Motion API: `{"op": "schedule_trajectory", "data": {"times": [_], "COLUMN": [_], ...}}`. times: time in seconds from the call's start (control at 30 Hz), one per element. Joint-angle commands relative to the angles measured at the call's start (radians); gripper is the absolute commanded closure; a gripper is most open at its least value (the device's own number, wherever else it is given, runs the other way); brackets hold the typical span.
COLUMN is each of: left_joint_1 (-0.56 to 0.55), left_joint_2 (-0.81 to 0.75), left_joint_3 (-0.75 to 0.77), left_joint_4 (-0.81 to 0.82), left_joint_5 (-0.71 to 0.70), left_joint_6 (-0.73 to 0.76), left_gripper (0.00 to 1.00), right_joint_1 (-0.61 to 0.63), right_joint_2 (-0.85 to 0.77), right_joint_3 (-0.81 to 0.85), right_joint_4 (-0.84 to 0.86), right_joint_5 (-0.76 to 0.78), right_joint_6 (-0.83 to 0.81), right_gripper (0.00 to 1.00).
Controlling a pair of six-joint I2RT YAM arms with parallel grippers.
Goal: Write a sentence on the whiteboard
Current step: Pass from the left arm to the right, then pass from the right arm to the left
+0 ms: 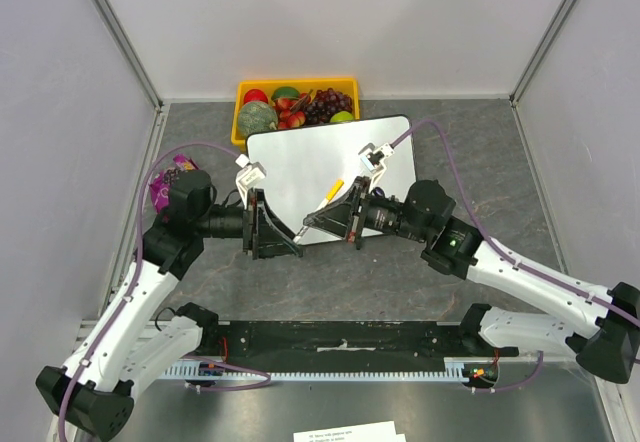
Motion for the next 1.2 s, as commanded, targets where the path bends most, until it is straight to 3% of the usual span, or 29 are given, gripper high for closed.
{"op": "schedule_trajectory", "data": {"times": [0.0,0.17,0.4,0.47,0.53,0.57,0.67,0.7,0.93,1.07,1.17], "left_joint_1": [-0.003,-0.013,-0.072,-0.082,-0.089,-0.09,-0.089,-0.089,-0.09,-0.089,-0.09], "left_joint_2": [0.012,0.044,0.099,0.11,0.116,0.119,0.105,0.098,0.064,0.059,0.049], "left_joint_3": [0.028,0.047,0.056,0.053,0.051,0.054,0.059,0.064,0.058,0.056,0.061], "left_joint_4": [0.164,0.197,0.2,0.195,0.19,0.184,0.174,0.161,0.16,0.146,0.135], "left_joint_5": [-0.023,-0.034,-0.071,-0.081,-0.095,-0.103,-0.127,-0.152,-0.174,-0.115,-0.06], "left_joint_6": [-0.095,-0.108,-0.1,-0.095,-0.095,-0.095,-0.094,-0.089,-0.1,-0.082,-0.063], "left_gripper": [0.38,0.41,0.54,0.66,0.9,0.98,0.98,0.98,0.98,0.98,0.98], "right_joint_1": [0.002,0.002,0.002,0.002,0.002,0.002,0.002,0.002,-0.002,-0.054,-0.105], "right_joint_2": [-0.006,-0.013,-0.044,-0.053,-0.058,-0.058,-0.059,-0.061,-0.101,-0.116,-0.104], "right_joint_3": [-0.009,-0.028,-0.052,-0.051,-0.051,-0.051,-0.045,-0.046,0.004,0.04,0.052], "right_joint_4": [-0.033,-0.022,-0.001,-0.005,-0.01,-0.019,-0.044,-0.044,-0.168,-0.211,-0.174], "right_joint_5": [0.09,0.12,0.169,0.177,0.179,0.179,0.166,0.157,0.139,0.064,-0.092], "right_joint_6": [0.004,0.011,0.037,0.036,0.035,0.03,0.002,-0.011,-0.14,-0.171,-0.153], "right_gripper": [1.0,1.0,1.0,1.0,1.0,1.0,1.0,0.96,0.03,0.02,0.02]}}
